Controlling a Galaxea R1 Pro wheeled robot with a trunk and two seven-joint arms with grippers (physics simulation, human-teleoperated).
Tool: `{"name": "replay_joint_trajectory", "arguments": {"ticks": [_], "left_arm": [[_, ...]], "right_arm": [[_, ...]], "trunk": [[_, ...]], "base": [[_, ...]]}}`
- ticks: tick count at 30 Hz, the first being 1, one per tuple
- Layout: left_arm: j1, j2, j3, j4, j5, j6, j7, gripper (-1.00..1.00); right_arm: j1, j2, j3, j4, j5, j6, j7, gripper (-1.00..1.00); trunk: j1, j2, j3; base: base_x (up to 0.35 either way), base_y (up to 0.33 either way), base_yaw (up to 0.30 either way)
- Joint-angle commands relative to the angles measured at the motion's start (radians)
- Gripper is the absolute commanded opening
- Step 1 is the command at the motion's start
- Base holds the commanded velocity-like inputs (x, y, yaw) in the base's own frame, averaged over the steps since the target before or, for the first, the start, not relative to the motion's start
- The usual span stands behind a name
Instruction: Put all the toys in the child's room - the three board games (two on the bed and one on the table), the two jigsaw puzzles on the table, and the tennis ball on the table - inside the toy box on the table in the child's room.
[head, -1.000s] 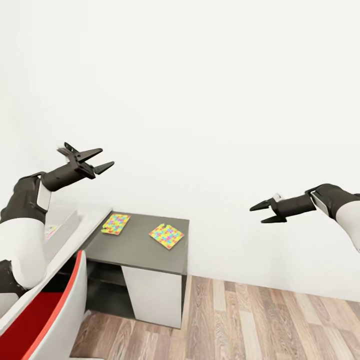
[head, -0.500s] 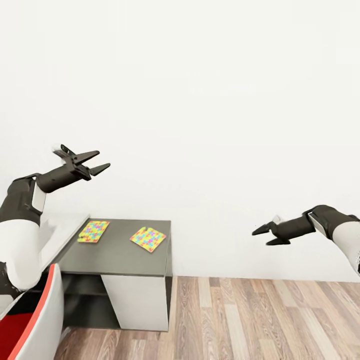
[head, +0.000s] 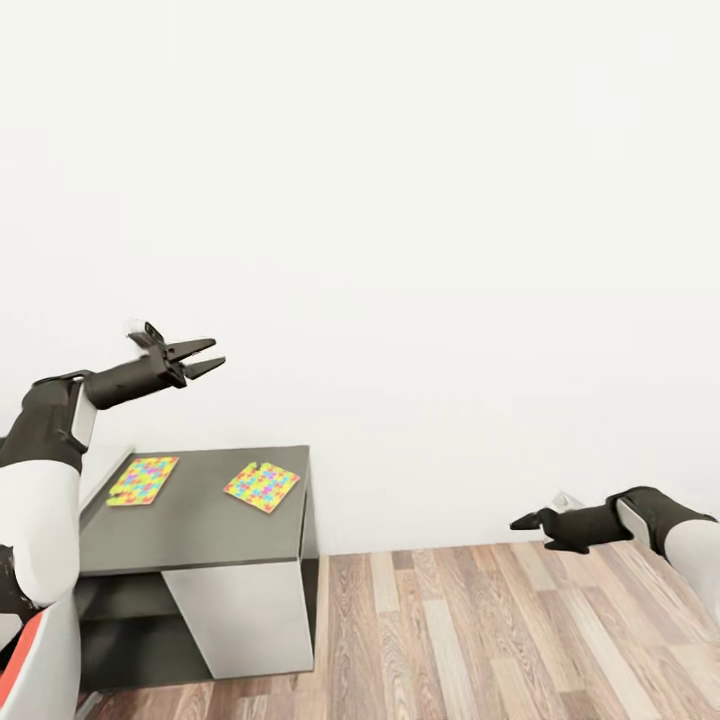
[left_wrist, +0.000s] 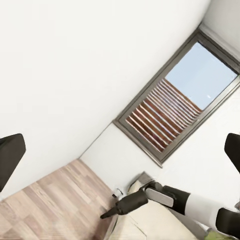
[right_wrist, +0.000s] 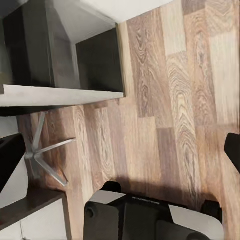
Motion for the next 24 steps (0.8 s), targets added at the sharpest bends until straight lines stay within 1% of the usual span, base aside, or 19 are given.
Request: {"name": "replay_joint_trajectory", "arguments": {"ticks": [1, 4, 7, 8, 10, 12, 13, 16, 17, 18, 19, 21, 22, 24], "left_arm": [[0.001, 0.000, 0.001, 0.000, -0.018, 0.000, -0.003, 1.00], [0.006, 0.001, 0.002, 0.002, -0.062, -0.025, 0.005, 1.00], [0.016, 0.006, 0.002, 0.004, -0.111, -0.039, 0.015, 1.00], [0.025, 0.008, 0.003, 0.005, -0.144, -0.045, 0.022, 1.00], [0.032, 0.010, 0.003, 0.005, -0.171, -0.048, 0.031, 1.00], [0.036, 0.010, 0.004, 0.005, -0.193, -0.051, 0.045, 1.00], [0.039, 0.010, 0.003, 0.000, -0.208, -0.052, 0.064, 1.00], [0.041, 0.012, 0.003, -0.006, -0.222, -0.051, 0.094, 1.00], [0.042, 0.013, 0.003, -0.009, -0.229, -0.051, 0.117, 1.00], [0.042, 0.013, 0.003, -0.009, -0.229, -0.051, 0.117, 1.00], [0.043, 0.015, 0.003, -0.012, -0.233, -0.051, 0.145, 1.00], [0.043, 0.020, 0.003, -0.014, -0.237, -0.052, 0.175, 1.00], [0.043, 0.029, 0.001, -0.016, -0.244, -0.052, 0.209, 1.00], [0.043, 0.036, 0.000, -0.017, -0.255, -0.052, 0.244, 1.00]], "right_arm": [[0.014, 0.000, 0.005, -0.001, -0.040, -0.003, -0.024, 1.00], [0.059, 0.002, 0.005, -0.002, -0.131, -0.026, -0.079, 1.00], [0.106, 0.008, 0.006, -0.003, -0.221, -0.058, -0.112, 1.00], [0.140, 0.016, 0.007, -0.003, -0.271, -0.090, -0.130, 1.00], [0.168, 0.027, 0.008, -0.003, -0.307, -0.126, -0.154, 1.00], [0.190, 0.039, 0.010, -0.004, -0.330, -0.160, -0.196, 1.00], [0.205, 0.054, 0.010, -0.003, -0.347, -0.190, -0.260, 1.00], [0.224, 0.079, 0.010, -0.003, -0.366, -0.231, -0.385, 1.00], [0.237, 0.095, 0.008, -0.003, -0.375, -0.264, -0.473, 1.00], [0.237, 0.095, 0.008, -0.003, -0.375, -0.264, -0.473, 1.00], [0.251, 0.108, 0.006, -0.003, -0.381, -0.302, -0.554, 1.00], [0.263, 0.118, 0.004, -0.004, -0.387, -0.340, -0.616, 1.00], [0.271, 0.125, 0.002, -0.004, -0.391, -0.371, -0.659, 1.00], [0.276, 0.130, 0.001, -0.004, -0.393, -0.392, -0.687, 1.00]], "trunk": [[0.001, -0.002, -0.002], [0.001, -0.002, -0.002], [0.001, -0.002, -0.002], [0.001, -0.002, -0.002], [0.001, -0.002, -0.002], [0.001, -0.002, -0.002], [0.001, -0.002, -0.002], [0.001, -0.002, -0.002], [0.001, -0.002, -0.002], [0.001, -0.002, -0.002], [0.001, -0.002, -0.002], [0.001, -0.002, -0.002], [0.001, -0.002, -0.002], [0.001, -0.002, -0.002]], "base": [[0.000, 0.000, -0.098], [0.000, 0.000, -0.064], [0.000, 0.000, -0.033], [0.000, 0.000, -0.016], [0.000, 0.000, -0.012], [0.000, 0.000, -0.008], [0.000, 0.000, -0.004], [0.000, 0.000, -0.003], [0.000, 0.000, -0.001], [0.000, 0.000, -0.001], [0.000, 0.000, 0.000], [0.000, 0.000, 0.000], [0.000, 0.000, 0.000], [0.000, 0.000, 0.000]]}}
